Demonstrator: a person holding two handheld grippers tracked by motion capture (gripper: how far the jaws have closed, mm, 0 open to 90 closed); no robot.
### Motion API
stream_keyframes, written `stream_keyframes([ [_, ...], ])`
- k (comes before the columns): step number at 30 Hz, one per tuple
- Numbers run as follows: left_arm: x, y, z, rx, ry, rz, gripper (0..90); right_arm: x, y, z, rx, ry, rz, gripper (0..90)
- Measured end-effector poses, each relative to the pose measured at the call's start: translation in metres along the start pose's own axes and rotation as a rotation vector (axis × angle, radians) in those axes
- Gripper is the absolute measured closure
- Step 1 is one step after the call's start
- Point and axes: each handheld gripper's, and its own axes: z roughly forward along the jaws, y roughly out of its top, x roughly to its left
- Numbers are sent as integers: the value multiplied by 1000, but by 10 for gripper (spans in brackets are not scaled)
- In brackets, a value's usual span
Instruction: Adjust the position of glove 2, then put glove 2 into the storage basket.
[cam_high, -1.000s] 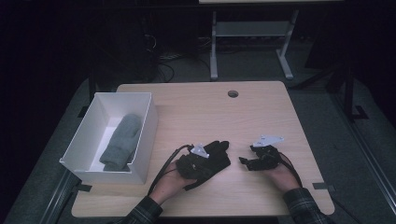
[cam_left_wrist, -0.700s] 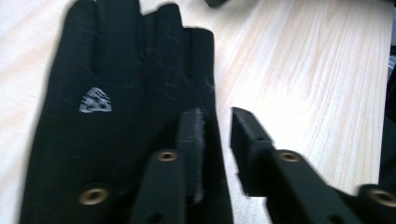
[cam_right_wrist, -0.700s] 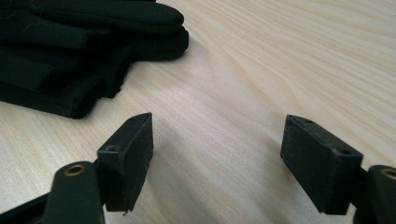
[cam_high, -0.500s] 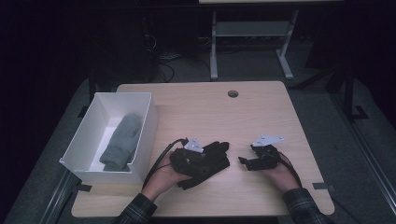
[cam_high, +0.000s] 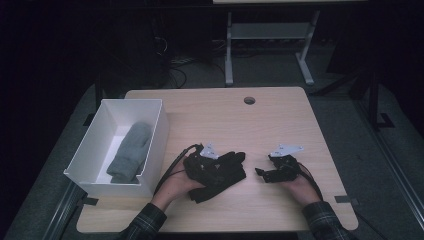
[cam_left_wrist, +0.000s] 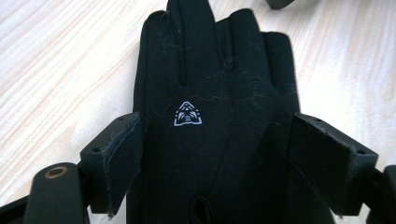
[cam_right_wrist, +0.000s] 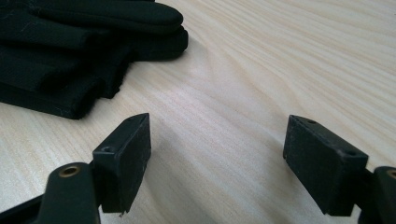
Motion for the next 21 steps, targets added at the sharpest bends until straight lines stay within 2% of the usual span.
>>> stream_keyframes([
  [5, 2, -1, 6, 3, 4, 4, 158, 0, 0, 0, -1, 0, -2, 233],
  [11, 4, -4, 12, 13, -13, -5, 158, 0, 0, 0, 1, -1, -3, 232],
  [15, 5, -5, 14, 17, -31, -14, 177, 0, 0, 0, 0, -2, -1, 232],
  [18, 6, -7, 16, -6, -47, -54, 185, 0, 0, 0, 0, -1, -3, 232],
  [20, 6, -8, 16, -2, -45, -55, 192, 0, 0, 0, 0, 0, -3, 232],
  [21, 6, -7, 16, 8, -43, -44, 194, 0, 0, 0, 0, -1, -3, 232],
])
